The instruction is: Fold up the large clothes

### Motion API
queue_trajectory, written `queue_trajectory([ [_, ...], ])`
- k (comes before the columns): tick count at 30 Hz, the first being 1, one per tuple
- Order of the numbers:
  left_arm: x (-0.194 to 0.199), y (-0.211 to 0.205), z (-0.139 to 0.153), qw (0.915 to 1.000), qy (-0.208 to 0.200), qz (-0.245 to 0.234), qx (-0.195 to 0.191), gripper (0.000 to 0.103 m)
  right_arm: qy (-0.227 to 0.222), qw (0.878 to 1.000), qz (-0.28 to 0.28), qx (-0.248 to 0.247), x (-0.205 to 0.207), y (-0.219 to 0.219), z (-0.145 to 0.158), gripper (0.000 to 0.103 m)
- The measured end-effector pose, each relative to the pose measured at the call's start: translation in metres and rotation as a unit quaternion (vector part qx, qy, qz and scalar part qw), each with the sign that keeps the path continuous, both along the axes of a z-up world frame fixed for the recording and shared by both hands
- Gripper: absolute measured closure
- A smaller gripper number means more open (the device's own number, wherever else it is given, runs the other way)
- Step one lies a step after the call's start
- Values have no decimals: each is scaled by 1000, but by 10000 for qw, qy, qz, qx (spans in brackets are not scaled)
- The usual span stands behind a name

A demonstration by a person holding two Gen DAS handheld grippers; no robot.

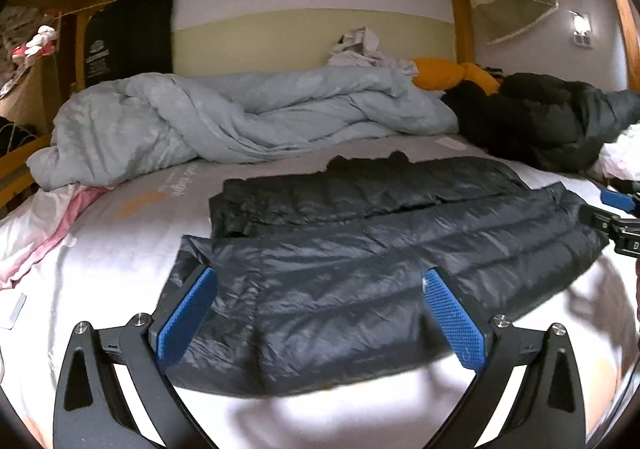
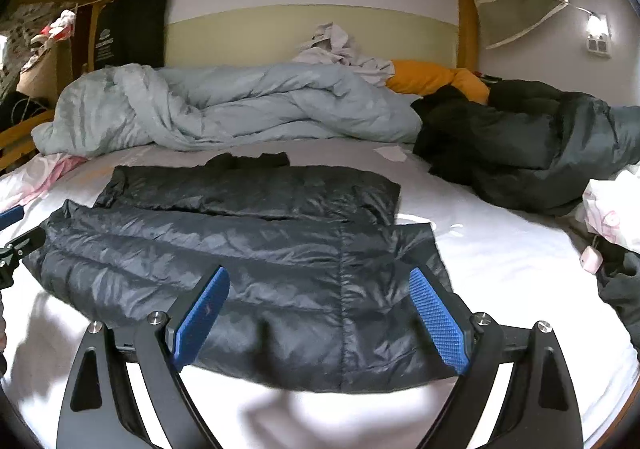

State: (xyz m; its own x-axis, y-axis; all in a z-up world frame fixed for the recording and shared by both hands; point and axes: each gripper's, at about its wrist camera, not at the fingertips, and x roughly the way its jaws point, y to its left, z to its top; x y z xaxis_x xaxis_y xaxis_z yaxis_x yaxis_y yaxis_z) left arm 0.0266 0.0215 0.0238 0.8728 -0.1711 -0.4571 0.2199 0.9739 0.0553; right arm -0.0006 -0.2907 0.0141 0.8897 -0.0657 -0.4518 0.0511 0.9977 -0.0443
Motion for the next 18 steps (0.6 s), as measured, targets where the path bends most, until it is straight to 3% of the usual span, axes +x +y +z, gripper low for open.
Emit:
queue_trajectory([
  [3, -4, -3, -11, 9996, 248, -149, 65, 1, 84, 9998, 177, -53, 0, 8, -4, 10],
  [6, -8, -13, -27, 9977, 481, -293, 390, 1, 363, 9969, 643, -269, 2, 25, -13, 10],
  [12, -18, -47, -40, 9885, 347, -603, 1339, 1, 837, 9735, 1284, -1696, 3, 73, -48, 10],
  [15, -9, -50, -57, 9828, 492, -464, 1718, 1, 1119, 9691, 1224, -1827, 10, 75, -62, 10],
  [18, 3, -46, -72, 9774, 534, -136, 2039, 1, 1156, 9635, 791, -2281, 19, 74, -73, 10],
])
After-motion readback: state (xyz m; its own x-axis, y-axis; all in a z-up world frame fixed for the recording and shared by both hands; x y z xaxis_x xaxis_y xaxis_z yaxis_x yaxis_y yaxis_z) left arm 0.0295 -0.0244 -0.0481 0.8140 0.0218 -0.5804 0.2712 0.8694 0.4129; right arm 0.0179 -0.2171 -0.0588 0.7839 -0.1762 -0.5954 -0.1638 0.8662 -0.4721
